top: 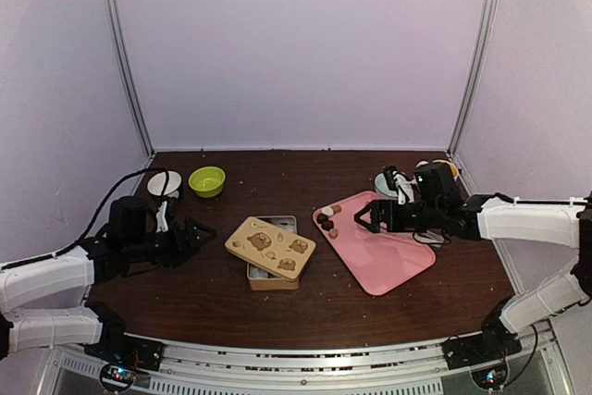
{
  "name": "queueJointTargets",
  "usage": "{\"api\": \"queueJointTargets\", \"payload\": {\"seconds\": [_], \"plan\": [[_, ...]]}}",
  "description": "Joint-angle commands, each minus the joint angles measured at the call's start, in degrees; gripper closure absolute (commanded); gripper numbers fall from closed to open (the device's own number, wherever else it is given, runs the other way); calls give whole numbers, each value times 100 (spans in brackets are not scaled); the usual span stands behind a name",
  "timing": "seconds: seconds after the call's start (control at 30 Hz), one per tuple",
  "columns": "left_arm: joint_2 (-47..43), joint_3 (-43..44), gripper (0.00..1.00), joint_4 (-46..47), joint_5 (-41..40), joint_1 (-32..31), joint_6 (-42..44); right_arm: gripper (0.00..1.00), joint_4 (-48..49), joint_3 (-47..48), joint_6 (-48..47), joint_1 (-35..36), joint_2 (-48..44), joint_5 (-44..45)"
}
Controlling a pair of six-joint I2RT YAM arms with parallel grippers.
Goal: Pack the chocolate
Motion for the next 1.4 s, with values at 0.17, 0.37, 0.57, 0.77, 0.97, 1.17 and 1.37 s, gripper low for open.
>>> {"api": "queueJointTargets", "payload": {"seconds": [0.17,0.37,0.57,0.77,0.97,1.17,1.37], "plan": [[1204,184,20,1559,141,-546,-522,7,558,854,665,1004,1167,-139],[1723,218,29,2003,187,-628,-601,19,1073,964,1018,1301,1745,-361],[2156,175,35,2433,195,-636,-728,23,1163,1280,1085,1467,2229,-465],[2577,213,39,2859,254,-633,-842,23,1069,1531,1120,1545,2493,-448],[2797,296,43,2932,200,-638,-767,23,951,1650,1124,1623,2692,-379],[2966,293,46,3104,171,-633,-797,23,939,1727,1120,1719,2820,-391],[3131,349,57,3226,86,-630,-765,24,945,1757,1132,1793,2875,-444]]}}
